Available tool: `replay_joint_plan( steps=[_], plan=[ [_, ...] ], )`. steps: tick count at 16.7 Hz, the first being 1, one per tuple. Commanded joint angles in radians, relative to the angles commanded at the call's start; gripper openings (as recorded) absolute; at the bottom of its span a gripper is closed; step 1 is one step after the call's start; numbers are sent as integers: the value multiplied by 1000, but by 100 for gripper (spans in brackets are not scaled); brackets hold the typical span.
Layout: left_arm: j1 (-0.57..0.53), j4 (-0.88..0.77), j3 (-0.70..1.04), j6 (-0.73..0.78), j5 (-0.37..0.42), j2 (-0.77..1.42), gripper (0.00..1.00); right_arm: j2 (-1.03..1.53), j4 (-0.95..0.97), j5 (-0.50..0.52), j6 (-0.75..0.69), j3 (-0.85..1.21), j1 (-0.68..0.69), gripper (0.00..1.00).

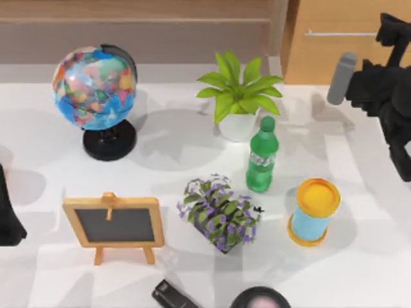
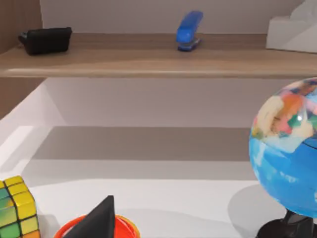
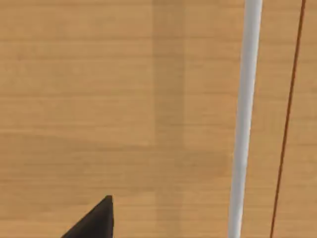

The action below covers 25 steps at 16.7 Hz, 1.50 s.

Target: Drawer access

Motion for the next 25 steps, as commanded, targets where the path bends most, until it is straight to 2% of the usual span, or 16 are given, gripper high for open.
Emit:
replay_joint_plan(
  steps=[6, 16, 25],
  plan=[
    [0, 0, 0, 0, 0, 0, 100, 11, 3, 7, -12, 2, 5, 100],
    [0, 0, 0, 0, 0, 0, 100, 64, -58, -3, -14, 121, -4, 100],
    [0, 0, 0, 0, 0, 0, 100, 64, -58, -3, -14, 121, -4, 32]
  ],
)
